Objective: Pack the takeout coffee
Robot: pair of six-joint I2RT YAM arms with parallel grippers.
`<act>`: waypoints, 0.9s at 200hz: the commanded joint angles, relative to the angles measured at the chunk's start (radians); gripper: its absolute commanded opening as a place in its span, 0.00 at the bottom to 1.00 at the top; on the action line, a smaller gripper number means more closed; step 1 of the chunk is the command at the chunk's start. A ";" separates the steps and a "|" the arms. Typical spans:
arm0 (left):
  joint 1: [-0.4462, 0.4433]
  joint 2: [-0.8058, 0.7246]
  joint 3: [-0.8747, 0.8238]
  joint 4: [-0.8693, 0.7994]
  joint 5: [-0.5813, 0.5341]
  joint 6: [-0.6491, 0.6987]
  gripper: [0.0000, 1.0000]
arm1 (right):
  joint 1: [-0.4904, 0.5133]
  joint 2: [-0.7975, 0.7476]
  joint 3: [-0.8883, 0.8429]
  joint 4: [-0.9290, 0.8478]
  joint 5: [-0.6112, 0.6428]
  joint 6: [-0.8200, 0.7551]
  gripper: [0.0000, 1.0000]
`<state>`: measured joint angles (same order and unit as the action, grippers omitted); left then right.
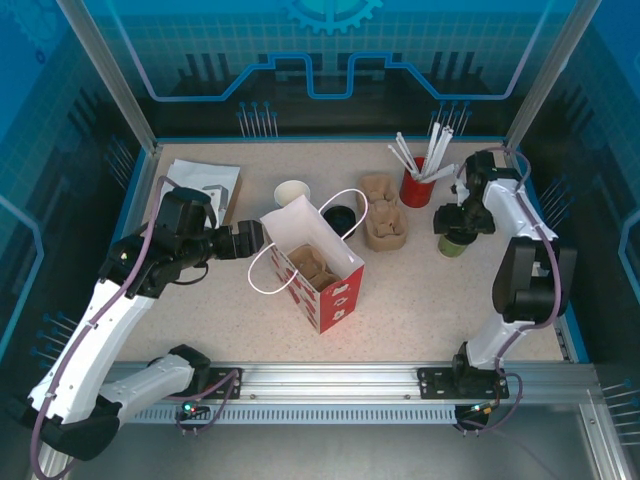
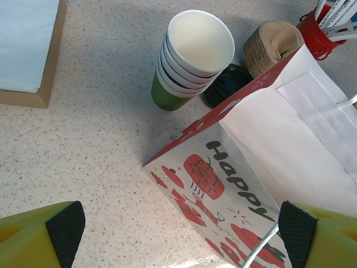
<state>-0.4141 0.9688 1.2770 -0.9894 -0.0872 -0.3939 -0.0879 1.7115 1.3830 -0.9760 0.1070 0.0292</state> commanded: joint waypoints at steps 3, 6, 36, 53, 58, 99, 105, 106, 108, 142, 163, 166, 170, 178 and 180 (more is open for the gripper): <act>0.010 0.014 0.020 -0.013 0.026 -0.033 0.92 | 0.000 -0.108 0.019 -0.073 0.007 0.009 0.84; 0.010 0.017 0.021 -0.011 0.027 -0.036 0.92 | 0.003 -0.117 0.019 -0.079 0.006 0.009 0.84; 0.010 0.045 0.028 -0.005 0.030 -0.061 0.92 | 0.041 -0.198 0.053 -0.164 -0.001 0.012 0.84; 0.011 0.059 0.026 0.005 0.037 -0.070 0.92 | 0.072 -0.251 0.082 -0.212 -0.001 0.015 0.84; 0.012 0.063 0.025 0.008 0.041 -0.072 0.91 | 0.082 -0.266 0.092 -0.224 -0.003 0.018 0.84; 0.020 0.105 0.025 0.037 0.091 -0.079 0.90 | 0.179 -0.365 0.227 -0.352 -0.044 0.049 0.83; 0.022 0.112 0.023 0.045 0.098 -0.079 0.90 | 0.198 -0.370 0.255 -0.374 -0.046 0.053 0.83; 0.022 0.112 0.023 0.046 0.099 -0.079 0.90 | 0.203 -0.370 0.261 -0.378 -0.047 0.054 0.83; 0.023 0.114 0.023 0.049 0.101 -0.080 0.90 | 0.209 -0.371 0.270 -0.389 -0.048 0.056 0.84; 0.027 0.157 0.026 0.099 0.120 -0.094 0.89 | 0.333 -0.374 0.436 -0.500 -0.041 0.101 0.84; 0.031 0.186 0.037 0.133 0.145 -0.100 0.89 | 0.417 -0.361 0.543 -0.540 -0.051 0.147 0.83; 0.031 0.192 0.040 0.136 0.149 -0.099 0.89 | 0.428 -0.356 0.560 -0.545 -0.054 0.154 0.83; 0.031 0.200 0.045 0.138 0.152 -0.097 0.89 | 0.443 -0.352 0.583 -0.552 -0.057 0.164 0.83; 0.032 0.216 0.055 0.137 0.156 -0.092 0.89 | 0.471 -0.339 0.625 -0.567 -0.068 0.180 0.83; 0.032 0.221 0.057 0.136 0.156 -0.090 0.89 | 0.481 -0.337 0.634 -0.569 -0.070 0.184 0.83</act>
<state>-0.3904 1.1542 1.2854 -0.8982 0.0242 -0.4732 0.3199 1.3525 1.9041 -1.4490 0.0696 0.1394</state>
